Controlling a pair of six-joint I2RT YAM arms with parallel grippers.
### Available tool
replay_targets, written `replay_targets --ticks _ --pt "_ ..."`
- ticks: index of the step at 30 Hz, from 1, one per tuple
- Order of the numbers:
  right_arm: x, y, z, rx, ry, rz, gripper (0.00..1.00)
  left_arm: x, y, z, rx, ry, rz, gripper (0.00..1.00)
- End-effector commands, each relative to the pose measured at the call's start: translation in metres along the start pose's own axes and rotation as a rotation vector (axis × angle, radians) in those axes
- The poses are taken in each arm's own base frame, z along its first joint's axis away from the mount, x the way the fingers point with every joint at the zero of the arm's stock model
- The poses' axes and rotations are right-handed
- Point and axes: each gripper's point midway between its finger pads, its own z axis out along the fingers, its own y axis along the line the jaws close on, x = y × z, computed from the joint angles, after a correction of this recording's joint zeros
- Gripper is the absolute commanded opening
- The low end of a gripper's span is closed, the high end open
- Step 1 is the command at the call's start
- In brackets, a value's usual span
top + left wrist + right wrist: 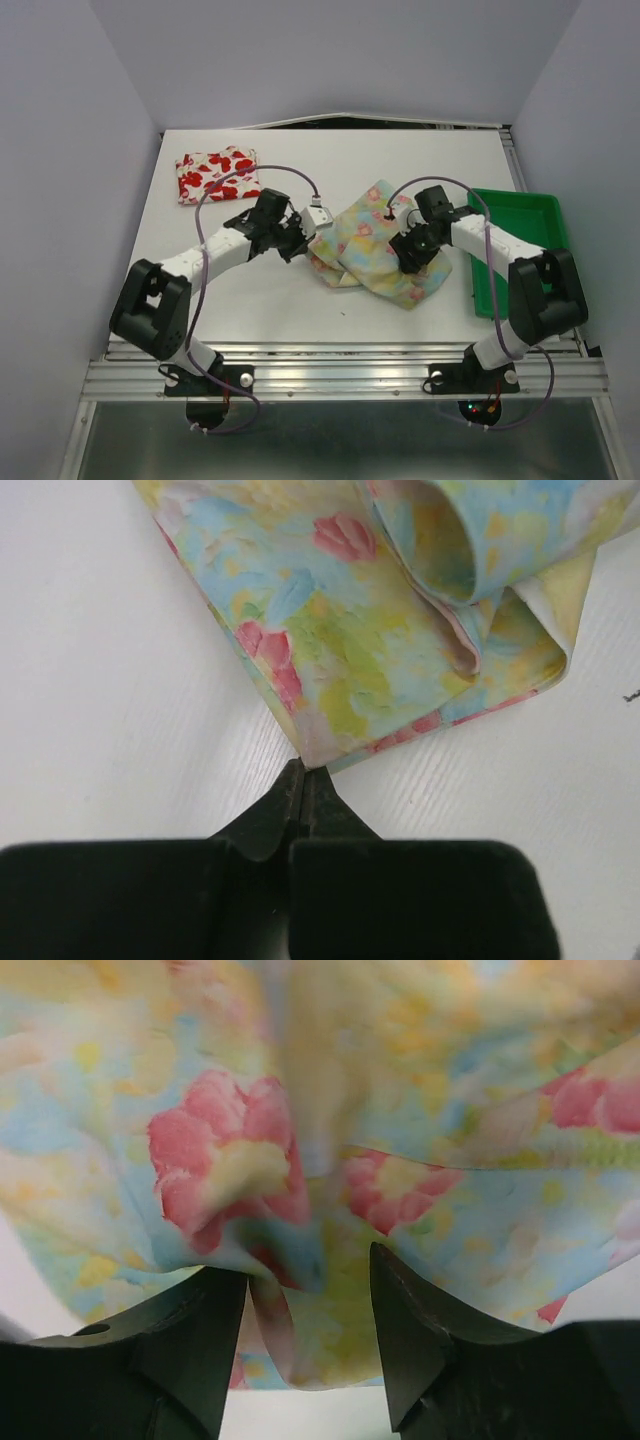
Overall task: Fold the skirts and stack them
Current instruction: Move the skirt to the center of the board, then flatten the skirt out
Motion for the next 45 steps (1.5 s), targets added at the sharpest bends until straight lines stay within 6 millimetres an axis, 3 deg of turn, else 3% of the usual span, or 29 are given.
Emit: replay_targets --ticks 1,2,5,6,9,11,12,15,16,19,21,22,28,29,30,32,40,45 --pt "-0.071 -0.067 -0.007 0.182 -0.165 -0.036 0.58 -0.024 -0.003 -0.059 -0.025 -0.076 -0.089 0.0" --pt "-0.082 -0.072 -0.009 0.189 -0.18 -0.045 0.59 -0.021 -0.001 -0.059 -0.03 -0.071 -0.096 0.0" --pt "-0.115 -0.094 -0.021 0.262 -0.224 -0.066 0.7 -0.009 -0.017 -0.087 -0.014 -0.041 -0.125 0.0" --pt "-0.122 -0.101 -0.025 0.288 -0.234 -0.065 0.75 -0.016 -0.022 -0.094 0.009 -0.061 -0.126 0.0" --pt "-0.138 -0.122 -0.042 0.358 -0.263 -0.035 0.77 -0.031 -0.032 -0.105 0.049 -0.092 -0.181 0.0" --pt "-0.147 -0.111 -0.054 0.297 -0.31 -0.045 0.76 -0.036 -0.036 -0.1 0.094 -0.091 -0.23 0.0" --pt "-0.154 -0.099 -0.069 0.261 -0.35 -0.089 0.75 -0.042 -0.035 -0.1 0.107 -0.099 -0.24 0.0" --pt "-0.146 -0.042 -0.082 0.031 -0.405 -0.17 0.72 -0.047 -0.032 -0.09 0.133 -0.098 -0.295 0.0" --pt "-0.149 -0.02 -0.101 -0.029 -0.467 -0.2 0.71 -0.051 -0.03 -0.089 0.137 -0.103 -0.303 0.0" --pt "-0.149 0.032 -0.108 -0.114 -0.498 -0.284 0.69 -0.051 -0.027 -0.083 0.146 -0.095 -0.319 0.0" --pt "-0.153 0.049 -0.104 -0.111 -0.514 -0.334 0.67 -0.048 -0.027 -0.079 0.155 -0.083 -0.336 0.0" --pt "-0.155 0.065 -0.094 -0.105 -0.512 -0.394 0.66 -0.047 -0.026 -0.079 0.154 -0.08 -0.343 0.0" --pt "-0.154 0.105 -0.039 -0.079 -0.447 -0.617 0.64 -0.035 -0.015 -0.084 0.151 -0.078 -0.437 0.0" --pt "-0.152 0.125 -0.03 -0.095 -0.437 -0.673 0.64 -0.035 -0.012 -0.086 0.146 -0.083 -0.449 0.0" --pt "-0.146 0.129 -0.018 -0.093 -0.41 -0.692 0.64 -0.032 -0.007 -0.089 0.134 -0.087 -0.47 0.0" --pt "-0.152 0.139 -0.005 -0.06 -0.428 -0.739 0.64 -0.028 -0.002 -0.092 0.134 -0.094 -0.503 0.0" --pt "-0.195 0.156 0.004 -0.013 -0.517 -0.754 0.55 -0.016 -0.012 -0.086 0.209 -0.097 -0.551 0.0" --pt "-0.202 0.161 0.008 -0.014 -0.532 -0.76 0.5 -0.009 -0.017 -0.08 0.233 -0.094 -0.574 0.0"
